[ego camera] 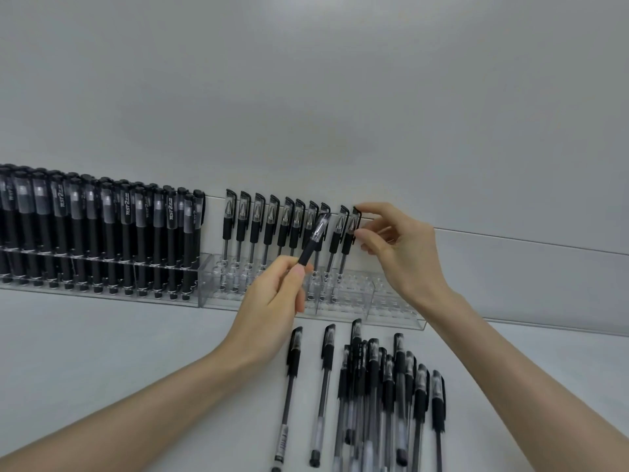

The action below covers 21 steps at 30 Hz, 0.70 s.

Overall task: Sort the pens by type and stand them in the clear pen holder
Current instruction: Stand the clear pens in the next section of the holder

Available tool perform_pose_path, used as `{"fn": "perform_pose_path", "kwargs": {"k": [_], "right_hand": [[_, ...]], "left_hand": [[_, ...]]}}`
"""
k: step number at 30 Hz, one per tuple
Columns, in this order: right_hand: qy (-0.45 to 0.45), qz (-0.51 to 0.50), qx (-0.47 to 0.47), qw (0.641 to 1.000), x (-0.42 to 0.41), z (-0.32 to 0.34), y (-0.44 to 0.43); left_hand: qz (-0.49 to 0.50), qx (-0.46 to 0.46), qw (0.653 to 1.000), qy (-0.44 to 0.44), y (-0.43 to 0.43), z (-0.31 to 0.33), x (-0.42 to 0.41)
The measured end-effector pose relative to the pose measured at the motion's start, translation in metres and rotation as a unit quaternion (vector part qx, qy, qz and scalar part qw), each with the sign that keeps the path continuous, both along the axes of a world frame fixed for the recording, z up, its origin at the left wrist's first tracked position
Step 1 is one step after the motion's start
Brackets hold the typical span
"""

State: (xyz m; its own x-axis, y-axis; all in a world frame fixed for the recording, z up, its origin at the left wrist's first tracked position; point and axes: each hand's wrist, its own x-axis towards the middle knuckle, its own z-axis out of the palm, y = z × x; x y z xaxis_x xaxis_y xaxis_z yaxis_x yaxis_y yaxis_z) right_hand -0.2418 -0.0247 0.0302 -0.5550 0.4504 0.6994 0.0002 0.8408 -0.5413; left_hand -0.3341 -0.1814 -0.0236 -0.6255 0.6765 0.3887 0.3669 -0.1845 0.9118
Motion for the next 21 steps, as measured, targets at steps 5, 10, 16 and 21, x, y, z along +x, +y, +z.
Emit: {"fn": "perform_pose_path", "kwargs": {"k": [5, 10, 16, 21], "right_hand": [[0.028, 0.053, -0.088, 0.994, 0.012, -0.001, -0.024], [0.062, 0.136, -0.189, 0.97, 0.013, -0.012, -0.039], [0.083, 0.149, -0.233, 0.957, 0.02, -0.013, -0.037], [0.056, 0.178, -0.253, 0.949, 0.022, -0.013, -0.046]], "left_hand": [[-0.038, 0.01, 0.999, -0.006, 0.001, -0.001, 0.003], [-0.072, 0.024, 0.997, 0.014, 0.0, -0.004, 0.01], [-0.088, 0.023, 0.996, -0.001, -0.002, -0.003, 0.012], [-0.089, 0.025, 0.996, -0.014, -0.003, -0.001, 0.014]]}}
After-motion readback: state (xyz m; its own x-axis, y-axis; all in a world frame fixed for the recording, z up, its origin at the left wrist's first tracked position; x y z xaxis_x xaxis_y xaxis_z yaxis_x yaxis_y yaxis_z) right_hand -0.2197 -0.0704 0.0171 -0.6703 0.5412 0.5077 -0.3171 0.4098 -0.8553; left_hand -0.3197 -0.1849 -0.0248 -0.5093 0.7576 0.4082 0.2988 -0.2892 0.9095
